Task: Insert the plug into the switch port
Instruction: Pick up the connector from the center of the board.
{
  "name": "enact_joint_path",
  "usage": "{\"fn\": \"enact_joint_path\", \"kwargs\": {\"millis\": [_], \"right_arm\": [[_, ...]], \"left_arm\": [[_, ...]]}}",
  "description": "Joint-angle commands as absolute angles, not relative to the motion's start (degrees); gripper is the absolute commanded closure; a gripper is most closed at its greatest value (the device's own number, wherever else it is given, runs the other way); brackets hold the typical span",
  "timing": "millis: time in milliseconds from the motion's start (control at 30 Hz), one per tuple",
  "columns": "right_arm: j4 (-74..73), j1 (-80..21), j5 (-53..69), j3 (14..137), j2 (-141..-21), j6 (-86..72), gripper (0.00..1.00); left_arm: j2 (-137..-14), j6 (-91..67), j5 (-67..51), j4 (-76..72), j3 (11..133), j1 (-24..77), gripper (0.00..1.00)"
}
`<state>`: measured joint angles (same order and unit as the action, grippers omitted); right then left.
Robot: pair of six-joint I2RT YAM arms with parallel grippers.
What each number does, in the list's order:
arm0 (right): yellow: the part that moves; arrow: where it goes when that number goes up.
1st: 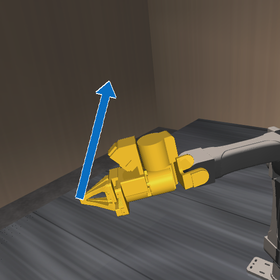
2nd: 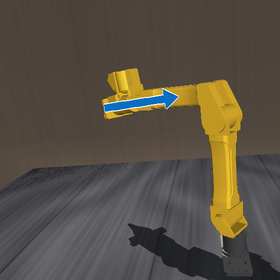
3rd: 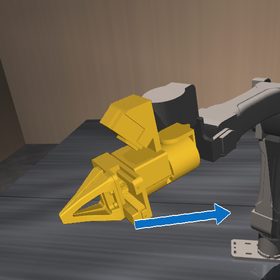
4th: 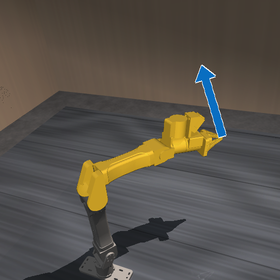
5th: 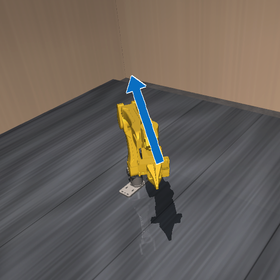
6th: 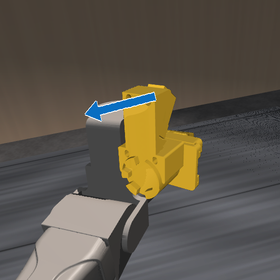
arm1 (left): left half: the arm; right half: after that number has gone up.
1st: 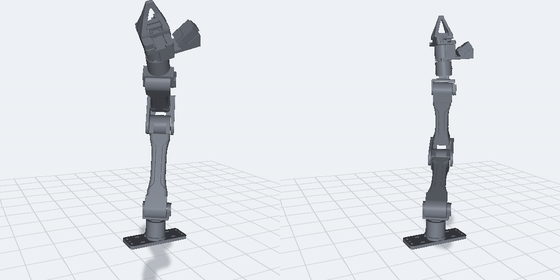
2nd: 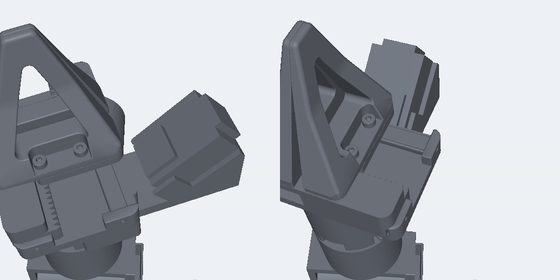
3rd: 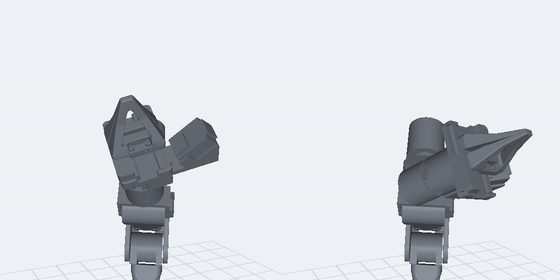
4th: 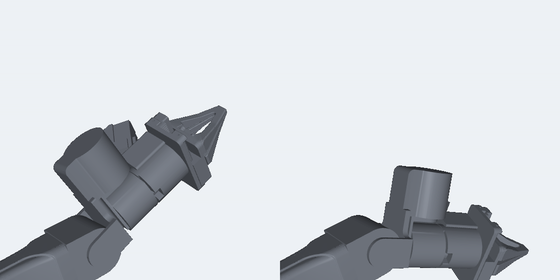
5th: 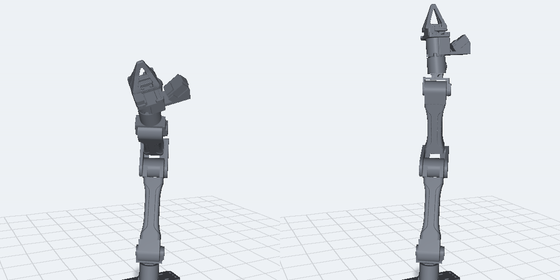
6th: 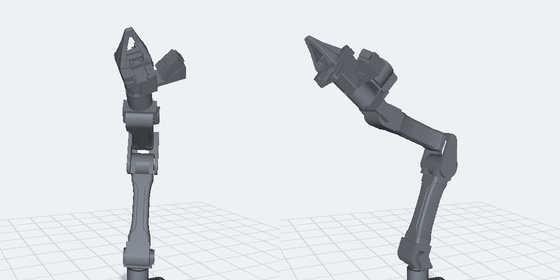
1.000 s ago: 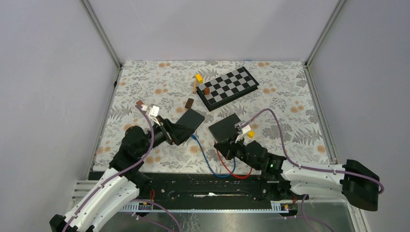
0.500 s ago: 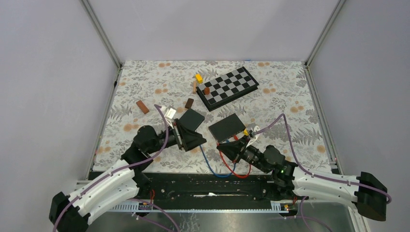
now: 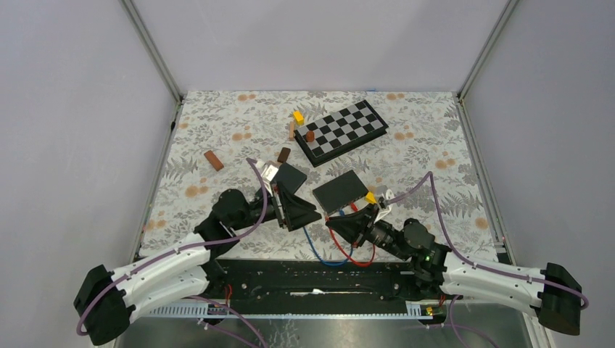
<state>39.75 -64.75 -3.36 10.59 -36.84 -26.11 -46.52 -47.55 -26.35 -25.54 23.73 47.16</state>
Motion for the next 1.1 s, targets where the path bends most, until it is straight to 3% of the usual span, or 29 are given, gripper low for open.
{"fn": "enact_joint_path", "kwargs": {"millis": [0, 367, 567, 867, 1000, 1067], "right_arm": [[42.5, -64.4, -1.9, 10.7, -34.6, -25.2, 1.00], [41.8, -64.4, -1.0, 11.7, -35.0, -24.9, 1.00], [42.0, -64.4, -0.8, 11.7, -35.1, -24.8, 1.00], [41.7, -64.4, -0.7, 11.3, -34.4, -24.6, 1.00], [41.0, -64.4, -0.6, 11.1, -34.1, -24.6, 1.00], [41.0, -64.4, -0.9, 10.9, -33.7, -24.8, 1.00]], "left_arm": [[-47.8, -46.1, -25.7, -30.1, 25.4, 48.0, 0.34], [-52.1, -45.9, -25.6, -33.0, 27.0, 50.8, 0.39], [-54.1, -46.6, -25.1, -35.0, 27.3, 52.2, 0.49], [-55.0, -46.8, -24.1, -36.1, 27.6, 53.3, 0.78], [-55.0, -46.8, -23.5, -36.1, 27.5, 53.5, 1.00], [-54.9, -46.8, -23.6, -36.5, 27.2, 53.5, 1.00]]}}
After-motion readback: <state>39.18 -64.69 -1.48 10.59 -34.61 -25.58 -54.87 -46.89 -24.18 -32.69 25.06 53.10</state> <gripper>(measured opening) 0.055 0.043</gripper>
